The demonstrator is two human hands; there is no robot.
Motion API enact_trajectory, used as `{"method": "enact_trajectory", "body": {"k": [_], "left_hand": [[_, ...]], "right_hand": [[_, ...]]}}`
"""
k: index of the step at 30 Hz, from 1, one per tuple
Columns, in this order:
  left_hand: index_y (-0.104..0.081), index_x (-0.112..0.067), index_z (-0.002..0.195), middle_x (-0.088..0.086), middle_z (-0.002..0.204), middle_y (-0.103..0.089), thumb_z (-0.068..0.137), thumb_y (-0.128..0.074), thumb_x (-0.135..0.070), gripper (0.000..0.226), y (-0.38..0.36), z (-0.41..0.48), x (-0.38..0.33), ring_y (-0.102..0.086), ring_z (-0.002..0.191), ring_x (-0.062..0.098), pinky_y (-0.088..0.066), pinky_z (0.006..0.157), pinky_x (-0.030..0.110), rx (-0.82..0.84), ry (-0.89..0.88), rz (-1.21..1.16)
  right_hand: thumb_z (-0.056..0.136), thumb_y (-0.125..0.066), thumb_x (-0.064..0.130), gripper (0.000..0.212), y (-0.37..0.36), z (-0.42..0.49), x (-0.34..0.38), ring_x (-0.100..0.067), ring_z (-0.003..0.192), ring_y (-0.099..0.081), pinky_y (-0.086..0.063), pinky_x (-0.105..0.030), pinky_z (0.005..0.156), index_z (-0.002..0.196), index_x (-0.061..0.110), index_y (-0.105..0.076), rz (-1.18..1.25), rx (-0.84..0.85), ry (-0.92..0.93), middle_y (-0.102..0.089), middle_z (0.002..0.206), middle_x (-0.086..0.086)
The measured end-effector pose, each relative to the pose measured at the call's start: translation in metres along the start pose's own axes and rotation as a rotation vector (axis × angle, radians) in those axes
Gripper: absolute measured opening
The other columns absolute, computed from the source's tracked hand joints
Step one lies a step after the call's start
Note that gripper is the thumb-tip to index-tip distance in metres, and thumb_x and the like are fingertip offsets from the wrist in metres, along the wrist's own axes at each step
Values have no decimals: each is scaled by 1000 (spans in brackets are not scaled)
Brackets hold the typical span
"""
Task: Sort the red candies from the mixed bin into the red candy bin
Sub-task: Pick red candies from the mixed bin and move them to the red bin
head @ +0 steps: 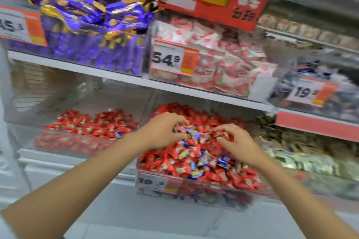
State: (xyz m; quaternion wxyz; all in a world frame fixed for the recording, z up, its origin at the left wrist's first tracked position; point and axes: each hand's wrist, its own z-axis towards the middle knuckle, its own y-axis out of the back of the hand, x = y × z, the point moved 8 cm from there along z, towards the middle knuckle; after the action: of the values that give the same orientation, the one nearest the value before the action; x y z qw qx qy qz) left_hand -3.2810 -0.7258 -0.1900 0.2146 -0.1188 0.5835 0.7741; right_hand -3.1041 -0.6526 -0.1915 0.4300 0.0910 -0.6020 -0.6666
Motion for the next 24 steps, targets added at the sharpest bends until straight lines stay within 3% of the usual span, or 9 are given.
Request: {"method": "enact_trajectory", "body": {"k": [6,8,10,14,16,19,21,24], "left_hand": [[-41,-35,139,-3,146,-39,87,-53,-54,57,-40,37,0,-31,134,21,-29,108,40,37,63,337],[-33,-36,144,-1,149,-35,85,-46,-65,67,-49,43,14,-29,136,22,-29,110,42,105,119,340],[-36,-34,143,0,142,-43,75,-33,-76,79,-59,45,22,-37,130,22,-34,107,37,190,119,354],[-53,-34,129,-3,126,-50,88,-57,-49,44,-57,48,20,-44,116,19,-38,98,30,130,102,242],[-57,-37,120,-6,119,-52,87,-60,-47,35,-51,47,22,-49,112,16,-41,95,33,93,124,199],[-57,-39,117,-9,119,-54,87,-57,-51,32,-42,48,24,-48,115,16,-36,99,39,12,170,195],[-57,-37,118,-8,123,-54,90,-54,-47,30,-35,53,19,-44,121,17,-30,101,41,-87,181,209],[-52,-32,129,-1,132,-52,91,-54,-42,40,-37,72,11,-42,125,22,-33,104,40,-138,152,200]], "right_hand": [[86,-68,12,31,10,-7,-50,-16,114,-52,-29,-14,92,116,15,-65,48,-73,-46,-59,113,0],[85,-67,17,36,6,8,-56,-20,119,-50,-32,-23,101,121,17,-62,29,-81,-44,-59,121,-3],[86,-65,26,43,-1,29,-61,-24,122,-47,-33,-33,106,128,21,-57,-14,-75,-55,-57,128,-6],[84,-57,58,66,-33,66,-67,-29,138,-33,-30,-46,112,143,35,-38,-39,73,-96,-41,148,-9],[79,-56,67,71,-51,72,-68,-32,140,-28,-29,-53,111,142,43,-34,-122,171,-112,-35,151,-10],[83,-63,53,42,-53,73,-59,-29,115,-48,-43,-39,90,116,29,-52,-86,142,-36,-52,121,-6],[86,-65,40,24,-46,70,-50,-25,95,-51,-42,-36,76,96,24,-51,-32,88,32,-54,101,-2],[88,-64,28,19,-26,58,-47,-24,81,-53,-45,-40,74,85,23,-46,43,19,61,-58,88,0]]}}
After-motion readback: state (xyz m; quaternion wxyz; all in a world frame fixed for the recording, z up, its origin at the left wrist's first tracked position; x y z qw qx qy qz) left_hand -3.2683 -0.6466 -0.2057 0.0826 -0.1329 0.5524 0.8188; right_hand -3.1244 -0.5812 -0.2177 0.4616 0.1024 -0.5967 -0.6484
